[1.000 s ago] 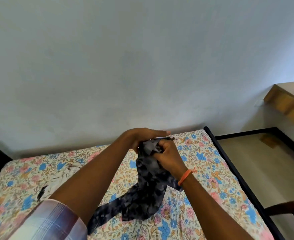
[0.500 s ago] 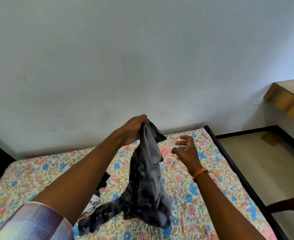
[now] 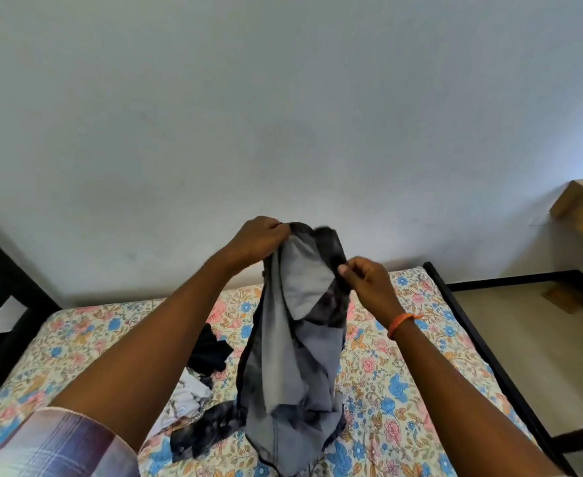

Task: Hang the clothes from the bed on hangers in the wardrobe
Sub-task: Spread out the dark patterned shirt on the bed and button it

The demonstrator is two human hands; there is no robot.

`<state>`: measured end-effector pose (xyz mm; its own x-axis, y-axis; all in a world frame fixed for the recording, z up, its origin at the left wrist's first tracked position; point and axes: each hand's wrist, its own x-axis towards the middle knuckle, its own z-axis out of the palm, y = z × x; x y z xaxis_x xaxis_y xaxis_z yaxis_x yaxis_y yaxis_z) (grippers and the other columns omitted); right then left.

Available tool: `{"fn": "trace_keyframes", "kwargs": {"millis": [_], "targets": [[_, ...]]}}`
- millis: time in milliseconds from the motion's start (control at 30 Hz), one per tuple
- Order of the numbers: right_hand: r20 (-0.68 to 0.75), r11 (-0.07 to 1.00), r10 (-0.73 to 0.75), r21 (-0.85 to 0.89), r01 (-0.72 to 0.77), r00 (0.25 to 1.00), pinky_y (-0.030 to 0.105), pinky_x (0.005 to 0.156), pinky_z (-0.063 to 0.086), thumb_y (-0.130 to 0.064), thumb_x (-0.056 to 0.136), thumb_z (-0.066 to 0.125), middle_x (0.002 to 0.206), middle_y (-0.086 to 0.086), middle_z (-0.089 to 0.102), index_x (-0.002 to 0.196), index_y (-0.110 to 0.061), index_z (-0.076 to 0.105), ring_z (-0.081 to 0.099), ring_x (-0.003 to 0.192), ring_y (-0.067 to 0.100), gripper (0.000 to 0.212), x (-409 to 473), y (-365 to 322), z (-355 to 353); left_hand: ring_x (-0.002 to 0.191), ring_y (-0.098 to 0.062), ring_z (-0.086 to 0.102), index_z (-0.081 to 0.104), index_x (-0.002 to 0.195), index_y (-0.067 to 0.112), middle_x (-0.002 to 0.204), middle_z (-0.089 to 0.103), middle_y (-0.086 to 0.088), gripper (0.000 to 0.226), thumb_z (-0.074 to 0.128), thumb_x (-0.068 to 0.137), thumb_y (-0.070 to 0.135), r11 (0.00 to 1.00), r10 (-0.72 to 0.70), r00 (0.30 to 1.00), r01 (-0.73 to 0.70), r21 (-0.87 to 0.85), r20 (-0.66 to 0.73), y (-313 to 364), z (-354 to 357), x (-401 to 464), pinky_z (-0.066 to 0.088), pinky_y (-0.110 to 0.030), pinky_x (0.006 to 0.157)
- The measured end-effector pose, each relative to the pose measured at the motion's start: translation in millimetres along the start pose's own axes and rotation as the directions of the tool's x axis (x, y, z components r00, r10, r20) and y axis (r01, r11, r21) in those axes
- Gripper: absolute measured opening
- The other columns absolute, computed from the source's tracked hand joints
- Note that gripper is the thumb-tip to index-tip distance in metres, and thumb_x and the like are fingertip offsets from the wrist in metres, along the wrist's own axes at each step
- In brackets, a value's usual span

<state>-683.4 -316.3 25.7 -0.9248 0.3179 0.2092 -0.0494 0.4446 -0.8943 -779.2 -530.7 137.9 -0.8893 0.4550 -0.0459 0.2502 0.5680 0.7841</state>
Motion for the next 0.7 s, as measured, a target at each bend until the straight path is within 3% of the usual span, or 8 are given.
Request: {"fn": "trace_keyframes", "kwargs": {"millis": [67,100,200,267,367,433,533,700], "targets": [[-0.151,0.990,-0.111,-0.103,0.096,0.982,0.022,0.057,0.036,-0.018,0.096,0.063,0.064,0.001,0.058,0.074,-0.009,0.061,0.047,0.058,0.007,0.023,4.8,-15.1,-5.6,0.077,-0.022,0.053,0.055,0.078,0.015,0.082,0.058,-0.005,0.021,0.054,0.085,0.035,0.955,-0.016,0.999,0.027,0.296,-0.038,-14.2,-6.7,1.6,0.040,-0.030,0.063],[-0.184,0.975,-0.185,-0.154,0.157,0.965,0.019,0.057,0.036,-0.017,0.096,0.063,0.067,0.003,0.061,0.076,-0.008,0.063,0.050,0.061,0.009,0.021,6.9,-24.4,-7.9,0.095,-0.023,0.056,0.059,0.098,0.015,0.105,0.060,-0.008,0.026,0.060,0.081,0.036,0.934,-0.035,0.999,0.035,0.357,-0.005,-20.1,-7.6,0.9,0.046,-0.032,0.075],[-0.063,0.878,-0.407,-0.303,0.371,0.911,0.022,0.068,0.043,-0.016,0.095,0.063,0.079,0.005,0.067,0.085,-0.007,0.069,0.059,0.073,0.016,0.015,13.8,-49.1,-5.6,0.138,-0.024,0.036,0.030,0.148,0.017,0.151,0.030,-0.008,0.094,0.070,0.066,0.041,0.926,0.216,0.975,-0.222,0.305,0.051,-19.9,3.4,-6.3,0.037,-0.039,0.110],[0.070,0.786,-0.509,-0.368,0.496,0.858,0.027,0.072,0.045,-0.019,0.095,0.060,0.085,0.007,0.068,0.093,-0.006,0.070,0.062,0.078,0.021,0.017,15.2,-61.1,0.2,0.134,-0.018,0.040,0.028,0.149,0.025,0.150,0.036,-0.002,0.093,0.071,0.068,0.043,0.872,0.405,0.914,-0.396,0.288,0.031,-5.7,14.1,-9.9,0.039,-0.035,0.106],[0.123,0.702,-0.603,-0.388,0.597,0.788,0.030,0.073,0.049,-0.019,0.094,0.061,0.090,0.008,0.070,0.097,-0.006,0.071,0.063,0.080,0.021,0.017,15.1,-71.1,1.6,0.100,-0.020,0.062,0.061,0.118,0.025,0.106,0.068,0.002,0.038,0.066,0.084,0.040,0.754,0.484,0.875,-0.420,0.505,0.007,8.6,21.3,-7.6,0.049,-0.032,0.077],[0.080,0.745,-0.577,-0.355,0.564,0.813,0.026,0.073,0.050,-0.021,0.092,0.067,0.087,0.004,0.071,0.093,-0.009,0.071,0.064,0.078,0.016,0.013,15.7,-75.7,-4.2,0.083,-0.026,0.063,0.069,0.094,0.020,0.085,0.068,-0.001,0.019,0.058,0.092,0.035,0.699,0.480,0.877,-0.368,0.614,-0.021,7.6,25.8,-7.1,0.041,-0.031,0.061],[0.146,0.866,-0.383,-0.286,0.410,0.912,0.016,0.062,0.041,-0.027,0.084,0.077,0.073,-0.005,0.064,0.083,-0.013,0.065,0.054,0.064,0.006,0.018,16.0,-68.0,-11.4,0.077,-0.030,0.062,0.066,0.092,0.020,0.082,0.065,-0.004,0.016,0.051,0.093,0.025,0.598,0.465,0.883,-0.253,0.760,-0.072,11.0,35.9,-11.8,0.033,-0.031,0.058],[0.306,0.909,-0.138,-0.338,0.243,0.942,0.036,0.054,0.031,-0.019,0.085,0.073,0.058,0.003,0.049,0.063,-0.014,0.045,0.042,0.056,0.014,0.036,-2.0,-15.1,-8.3,0.091,-0.032,0.056,0.067,0.103,0.015,0.103,0.059,-0.007,0.020,0.062,0.085,0.007,0.638,0.518,0.833,-0.223,0.737,-0.195,2.6,37.9,-12.0,0.034,-0.033,0.059]]}}
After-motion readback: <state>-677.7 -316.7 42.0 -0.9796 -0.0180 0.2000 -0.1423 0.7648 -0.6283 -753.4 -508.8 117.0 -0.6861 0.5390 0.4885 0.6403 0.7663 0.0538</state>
